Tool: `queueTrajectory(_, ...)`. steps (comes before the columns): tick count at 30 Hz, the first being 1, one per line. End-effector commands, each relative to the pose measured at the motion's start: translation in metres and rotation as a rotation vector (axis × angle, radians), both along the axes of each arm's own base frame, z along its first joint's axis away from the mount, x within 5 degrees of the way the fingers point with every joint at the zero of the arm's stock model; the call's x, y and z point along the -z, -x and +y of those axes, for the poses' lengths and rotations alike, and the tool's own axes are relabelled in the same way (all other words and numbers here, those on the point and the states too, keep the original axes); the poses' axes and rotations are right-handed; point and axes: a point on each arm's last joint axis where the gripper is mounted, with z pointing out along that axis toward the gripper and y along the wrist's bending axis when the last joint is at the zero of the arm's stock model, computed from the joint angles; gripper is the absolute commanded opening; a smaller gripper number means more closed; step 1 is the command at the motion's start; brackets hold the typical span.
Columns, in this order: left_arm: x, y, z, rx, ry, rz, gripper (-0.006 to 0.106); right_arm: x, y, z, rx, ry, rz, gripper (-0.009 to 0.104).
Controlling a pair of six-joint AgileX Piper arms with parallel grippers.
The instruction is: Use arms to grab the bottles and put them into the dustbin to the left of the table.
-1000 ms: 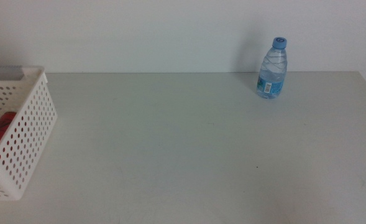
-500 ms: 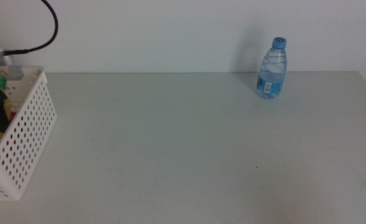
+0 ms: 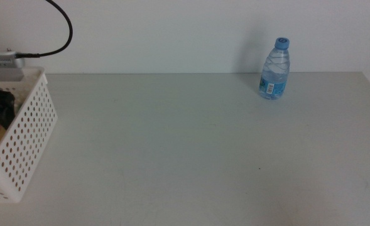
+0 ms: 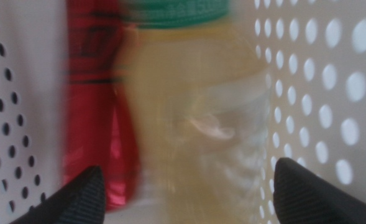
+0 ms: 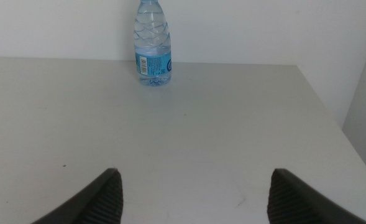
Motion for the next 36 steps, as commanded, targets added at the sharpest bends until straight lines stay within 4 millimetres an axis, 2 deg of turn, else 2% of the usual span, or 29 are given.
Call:
queueTrajectory(1,-0.038,0.014,-0.009,-0.022,0.033,-0.028,0.094,-0.010,-0.001,-0.001,0.009,0.023,-0.079,0.059)
queueTrajectory(4,-0.063,0.020,-0.013,-0.103,0.038,-0.110,0.093,-0.010,-0.001,-0.001,0.009,0.023,-0.079,0.059)
queueTrajectory(9,-0.107,0.044,-0.026,-0.060,0.039,-0.243,0.093,-0.010,-0.001,-0.001,0.009,0.023,-0.079,0.059)
queueTrajectory(14,-0.156,0.077,-0.060,0.063,0.014,-0.432,0.093,-0.010,-0.001,-0.001,0.009,0.023,-0.079,0.059)
queueTrajectory(19,-0.180,0.110,-0.101,0.174,0.007,-0.642,0.093,-0.010,-0.001,-0.001,0.009,0.023,-0.079,0.059)
queueTrajectory(23,-0.179,0.152,-0.133,0.280,0.036,-0.822,0.093,-0.010,-0.001,-0.001,0.009,0.023,-0.079,0.059)
queueTrajectory(27,-0.155,0.186,-0.151,0.335,0.075,-0.948,0.093,-0.010,-0.001,-0.001,0.009,0.023,-0.079,0.059)
queueTrajectory(31,-0.128,0.219,-0.155,0.328,0.125,-1.041,0.093,-0.010,-0.001,-0.001,0.009,0.023,-0.079,0.059)
queueTrajectory(36,-0.098,0.254,-0.148,0.312,0.182,-1.101,0.093,-0.010,-0.001,-0.001,0.009,0.023,-0.079,0.059)
